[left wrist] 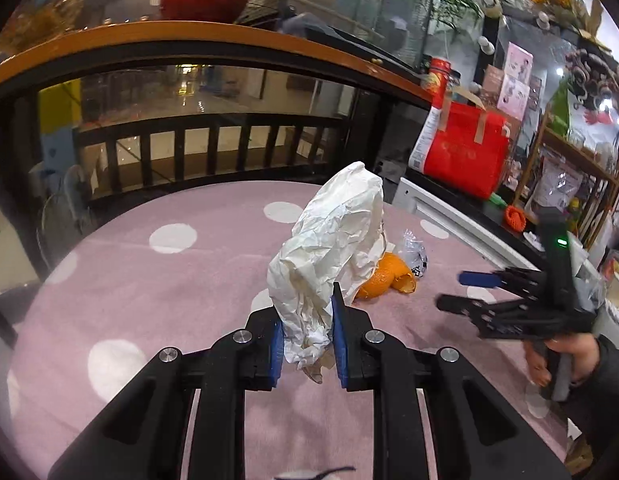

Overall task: Collect trash
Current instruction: 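Grasp the crumpled white paper with the left tool while the right tool grasps the orange peel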

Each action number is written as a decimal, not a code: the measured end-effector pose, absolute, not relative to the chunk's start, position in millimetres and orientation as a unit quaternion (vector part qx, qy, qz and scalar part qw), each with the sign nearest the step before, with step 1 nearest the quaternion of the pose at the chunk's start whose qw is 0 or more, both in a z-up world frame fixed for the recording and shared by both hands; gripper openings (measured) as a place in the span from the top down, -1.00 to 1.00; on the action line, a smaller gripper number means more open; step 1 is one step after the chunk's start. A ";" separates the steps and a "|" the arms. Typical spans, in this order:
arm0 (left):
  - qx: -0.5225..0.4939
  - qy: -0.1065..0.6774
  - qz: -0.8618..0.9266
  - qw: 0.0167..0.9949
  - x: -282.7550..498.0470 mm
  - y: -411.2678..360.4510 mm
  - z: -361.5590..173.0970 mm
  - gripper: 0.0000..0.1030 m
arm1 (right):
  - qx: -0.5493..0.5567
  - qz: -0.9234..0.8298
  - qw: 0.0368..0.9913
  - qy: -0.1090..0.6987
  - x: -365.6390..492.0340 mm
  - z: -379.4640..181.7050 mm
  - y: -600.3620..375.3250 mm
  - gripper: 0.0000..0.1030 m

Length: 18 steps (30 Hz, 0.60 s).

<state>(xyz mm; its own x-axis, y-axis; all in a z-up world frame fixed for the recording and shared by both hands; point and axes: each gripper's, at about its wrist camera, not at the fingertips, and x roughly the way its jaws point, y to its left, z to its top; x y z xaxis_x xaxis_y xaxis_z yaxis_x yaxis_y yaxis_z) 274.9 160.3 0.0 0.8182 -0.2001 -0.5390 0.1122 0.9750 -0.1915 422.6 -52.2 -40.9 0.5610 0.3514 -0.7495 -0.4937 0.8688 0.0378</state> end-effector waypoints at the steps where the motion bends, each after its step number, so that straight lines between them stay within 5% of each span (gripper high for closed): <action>1: -0.078 0.290 -0.075 0.951 270.3 163.5 -0.6 0.61 | -0.103 0.238 0.878 0.402 430.7 -44.5 -43.4 -0.32; 7: -0.093 0.293 -0.064 0.949 255.5 173.7 -6.9 0.61 | -0.145 0.215 0.870 0.420 461.1 -68.4 -20.5 0.20; 9: -0.090 0.294 -0.059 0.950 254.9 173.4 -9.6 0.61 | -0.135 0.203 0.877 0.414 457.7 -67.5 -23.9 0.62; 18: -0.100 0.298 -0.072 0.947 245.3 168.5 -17.4 0.62 | -0.062 0.220 0.877 0.422 413.2 -55.1 -65.4 0.78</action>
<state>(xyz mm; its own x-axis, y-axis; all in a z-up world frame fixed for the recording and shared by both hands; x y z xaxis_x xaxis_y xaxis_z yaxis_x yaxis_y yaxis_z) 245.3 168.5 -17.4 0.8122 -0.1964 -0.5493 0.0777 0.9697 -0.2318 413.2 -65.4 -55.1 0.5468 0.3344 -0.7676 -0.4385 0.8954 0.0778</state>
